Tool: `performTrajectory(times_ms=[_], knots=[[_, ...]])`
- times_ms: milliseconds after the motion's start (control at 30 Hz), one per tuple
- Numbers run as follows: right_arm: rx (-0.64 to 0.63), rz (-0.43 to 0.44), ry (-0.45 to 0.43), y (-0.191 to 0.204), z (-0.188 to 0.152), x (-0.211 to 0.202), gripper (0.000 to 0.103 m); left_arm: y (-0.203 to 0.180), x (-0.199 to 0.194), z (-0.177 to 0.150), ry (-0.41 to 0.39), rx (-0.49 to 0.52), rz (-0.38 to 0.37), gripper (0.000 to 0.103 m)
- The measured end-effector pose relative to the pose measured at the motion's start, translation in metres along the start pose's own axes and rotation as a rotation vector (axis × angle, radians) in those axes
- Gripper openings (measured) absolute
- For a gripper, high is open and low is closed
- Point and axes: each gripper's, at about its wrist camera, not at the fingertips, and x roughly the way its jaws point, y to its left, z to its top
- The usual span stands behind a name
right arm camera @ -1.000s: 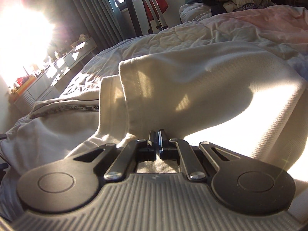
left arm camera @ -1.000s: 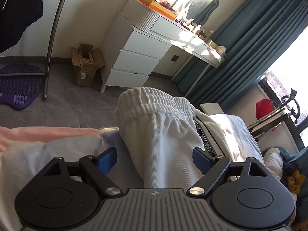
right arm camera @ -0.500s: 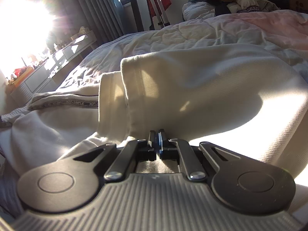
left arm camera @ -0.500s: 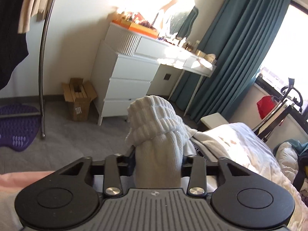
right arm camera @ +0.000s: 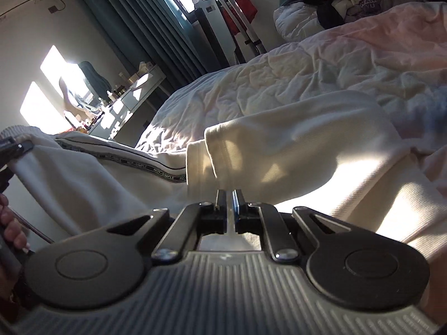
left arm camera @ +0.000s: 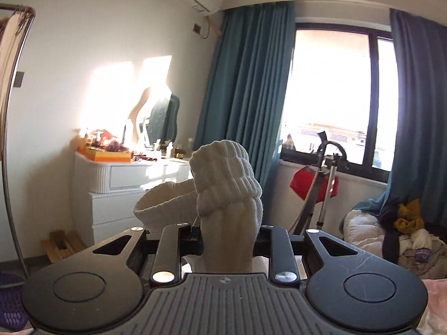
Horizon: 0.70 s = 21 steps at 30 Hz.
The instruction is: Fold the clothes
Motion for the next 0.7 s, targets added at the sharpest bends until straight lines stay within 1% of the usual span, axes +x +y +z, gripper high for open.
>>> performTrajectory(times_ms=[100,167,200,300,367,433,533,633,700], knots=[[0.009,-0.010,-0.065,-0.015,0.014,-0.034,0.008,-0.058,-0.023,0.005,-0.036,0.035,-0.078,0.026],[0.016,-0.017,-0.108,-0.024,0.023,-0.057,0.008,-0.096,-0.037,0.004,-0.053,0.049,-0.126,0.026],[0.039,-0.023,-0.128,-0.034,0.028,-0.065,0.008,-0.115,-0.045,0.001,-0.063,0.048,-0.147,0.026],[0.111,-0.049,-0.184,-0.063,0.040,-0.085,0.008,-0.170,-0.068,-0.013,-0.085,0.071,-0.212,0.026],[0.156,-0.068,-0.219,-0.083,0.046,-0.097,0.009,-0.206,-0.081,-0.030,-0.077,0.100,-0.266,0.026],[0.200,-0.086,-0.255,-0.101,0.050,-0.110,0.009,-0.239,-0.094,-0.052,-0.061,0.141,-0.319,0.026],[0.253,-0.111,-0.310,-0.124,0.054,-0.127,0.009,-0.277,-0.112,-0.102,-0.013,0.191,-0.406,0.026],[0.329,-0.103,-0.347,-0.146,0.053,-0.139,0.009,-0.311,-0.128,-0.167,0.062,0.285,-0.464,0.026],[0.345,-0.081,-0.342,-0.154,0.053,-0.139,0.009,-0.330,-0.135,-0.206,0.111,0.357,-0.493,0.026]])
